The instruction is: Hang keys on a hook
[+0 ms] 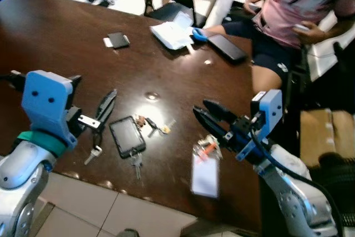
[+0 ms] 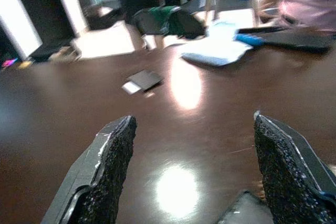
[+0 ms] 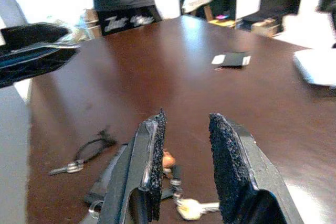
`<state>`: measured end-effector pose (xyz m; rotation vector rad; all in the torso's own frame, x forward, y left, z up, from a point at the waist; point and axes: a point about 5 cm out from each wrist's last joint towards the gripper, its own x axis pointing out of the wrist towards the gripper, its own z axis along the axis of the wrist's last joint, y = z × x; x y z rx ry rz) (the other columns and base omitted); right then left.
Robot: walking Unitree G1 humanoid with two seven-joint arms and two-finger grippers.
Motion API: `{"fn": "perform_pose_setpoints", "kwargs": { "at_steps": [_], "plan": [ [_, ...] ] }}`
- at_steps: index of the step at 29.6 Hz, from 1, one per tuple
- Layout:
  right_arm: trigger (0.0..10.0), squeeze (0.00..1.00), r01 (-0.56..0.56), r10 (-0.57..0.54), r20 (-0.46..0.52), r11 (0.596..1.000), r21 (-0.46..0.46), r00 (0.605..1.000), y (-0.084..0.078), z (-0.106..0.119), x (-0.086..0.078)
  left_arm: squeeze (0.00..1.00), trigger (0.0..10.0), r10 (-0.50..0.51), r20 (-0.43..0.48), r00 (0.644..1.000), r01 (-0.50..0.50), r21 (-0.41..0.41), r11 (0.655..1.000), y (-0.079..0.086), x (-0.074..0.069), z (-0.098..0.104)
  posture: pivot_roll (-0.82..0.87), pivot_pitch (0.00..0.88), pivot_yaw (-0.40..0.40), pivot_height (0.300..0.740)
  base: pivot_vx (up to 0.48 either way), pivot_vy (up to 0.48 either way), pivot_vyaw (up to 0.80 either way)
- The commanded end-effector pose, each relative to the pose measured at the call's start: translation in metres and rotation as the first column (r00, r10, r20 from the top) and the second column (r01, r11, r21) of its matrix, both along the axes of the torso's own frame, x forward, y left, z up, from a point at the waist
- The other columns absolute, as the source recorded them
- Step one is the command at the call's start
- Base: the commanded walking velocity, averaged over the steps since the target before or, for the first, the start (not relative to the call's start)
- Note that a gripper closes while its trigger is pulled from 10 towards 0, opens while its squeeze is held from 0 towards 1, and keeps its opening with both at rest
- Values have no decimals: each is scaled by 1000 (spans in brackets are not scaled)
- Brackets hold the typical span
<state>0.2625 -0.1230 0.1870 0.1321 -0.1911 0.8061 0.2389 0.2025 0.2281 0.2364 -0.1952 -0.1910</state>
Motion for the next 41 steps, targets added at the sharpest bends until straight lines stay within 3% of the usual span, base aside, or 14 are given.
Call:
{"fn": "perform_pose_setpoints", "kwargs": {
  "at_steps": [1, 11, 15, 18, 20, 22, 24, 27, 31, 34, 37, 38, 39, 41],
  "plan": [
    [10000, 0, 3, -3, -12, 1000, -6, 1000, -4, -3, -3, 0, 10000, -22, -7, 1000, 23, 7, 1000, -4, -2, -1, 113, 42, -7, 740, 0, 0, 0],
    [10000, 0, -10, 10, -16, 1000, -7, 1000, -2, -4, -4, 0, 10000, -66, -39, 997, 68, 64, 996, -8, -4, -6, 113, 45, -7, 740, 0, 0, 0],
    [10000, 0, -18, 17, -20, 1000, -11, 1000, -2, -5, -5, 0, 10000, -144, -241, 960, 191, 186, 964, -9, -10, -32, 112, 46, -5, 740, 0, 0, 0],
    [10000, 0, -18, 17, -20, 1000, -11, 1000, -2, -5, -5, 0, 10000, -144, -241, 960, 191, 186, 964, -9, -10, -32, 112, 46, -5, 740, 0, 0, 0],
    [10000, 0, -19, 19, -19, 1000, -13, 1000, -2, -5, -5, 0, 10000, -158, -279, 947, 216, 194, 957, -9, -12, -37, 112, 46, -5, 740, 0, 0, 0],
    [10000, 0, 3, -4, -13, 999, -33, 1000, -6, -6, 0, 0, 10000, -248, -411, 877, 336, 158, 928, -21, -17, -58, 103, 41, -1, 740, 0, 0, 0],
    [10000, 0, 3, -4, -13, 999, -33, 1000, -6, -6, 0, 0, 10000, -248, -411, 877, 336, 158, 928, -21, -17, -58, 103, 41, -1, 740, 0, 0, 0],
    [10000, 0, 24, -24, -2, 999, -46, 1000, -10, -5, 5, 0, 10000, -284, -463, 839, 391, 151, 908, -29, -13, -69, 92, 35, 3, 740, 0, 0, 0],
    [10000, 0, 29, -28, 4, 998, -52, 1000, -11, -4, 7, 0, 10000, -293, -473, 831, 414, 174, 893, -33, -6, -73, 86, 34, 7, 740, 0, 0, 0],
    [10000, 0, 38, -39, -5, 997, -73, 999, -11, -10, 11, 0, 10000, -325, -498, 804, 482, 227, 846, -39, 3, -79, 76, 37, 17, 740, 0, 0, 0],
    [10000, 0, 50, -52, -14, 995, -92, 999, -11, -16, 14, 0, 10000, -314, -503, 805, 476, 232, 848, -38, 9, -79, 77, 38, 21, 740, 0, 0, 0],
    [10000, 0, 60, -63, -22, 993, -104, 998, -12, -20, 17, 0, 10000, -261, -505, 823, 404, 197, 893, -34, 19, -78, 79, 38, 25, 740, 0, 0, 0],
    [10000, 0, 68, -71, -26, 991, -112, 997, -11, -23, 20, 0, 10000, -145, -524, 839, 234, 107, 966, -23, 36, -79, 77, 39, 30, 740, 0, 0, 0],
    [10000, 0, 65, -68, -24, 992, -109, 997, -9, -22, 21, 0, 10000, -117, -541, 833, 182, 69, 981, -17, 38, -81, 77, 39, 31, 740, 0, 0, 0]
  ]
}}
